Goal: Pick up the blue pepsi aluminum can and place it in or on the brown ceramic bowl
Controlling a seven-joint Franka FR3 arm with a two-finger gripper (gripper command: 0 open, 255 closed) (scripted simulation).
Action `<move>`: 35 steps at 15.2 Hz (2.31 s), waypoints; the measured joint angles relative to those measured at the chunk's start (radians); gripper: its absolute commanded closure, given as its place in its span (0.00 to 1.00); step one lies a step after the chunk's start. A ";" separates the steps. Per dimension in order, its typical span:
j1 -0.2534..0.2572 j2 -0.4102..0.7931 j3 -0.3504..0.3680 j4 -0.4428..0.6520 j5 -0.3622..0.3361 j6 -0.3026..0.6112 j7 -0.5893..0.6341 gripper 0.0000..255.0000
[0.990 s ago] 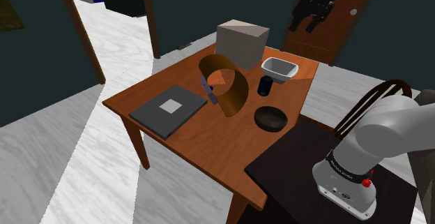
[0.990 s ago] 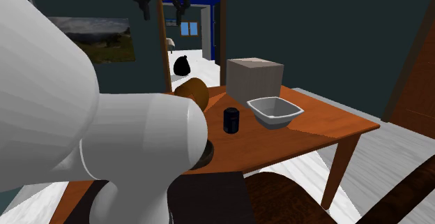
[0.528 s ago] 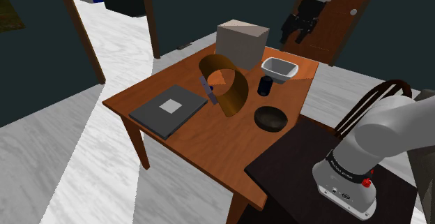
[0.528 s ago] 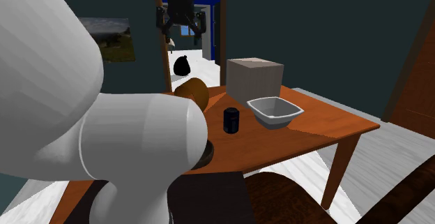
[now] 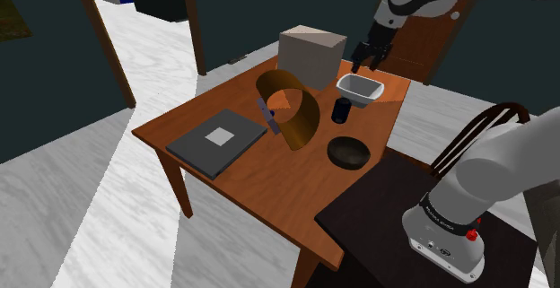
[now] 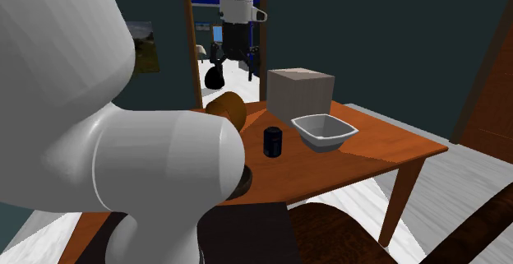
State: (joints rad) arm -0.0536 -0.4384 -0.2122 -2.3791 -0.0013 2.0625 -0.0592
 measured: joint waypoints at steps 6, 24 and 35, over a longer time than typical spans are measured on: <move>-0.006 0.190 -0.052 0.032 0.007 0.121 -0.074 0.00; -0.083 0.780 -0.103 0.285 0.159 0.352 -0.310 0.00; -0.093 0.828 -0.090 0.282 0.183 0.400 -0.328 1.00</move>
State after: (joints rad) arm -0.1470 0.3892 -0.3025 -2.0967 0.1818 2.4629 -0.3871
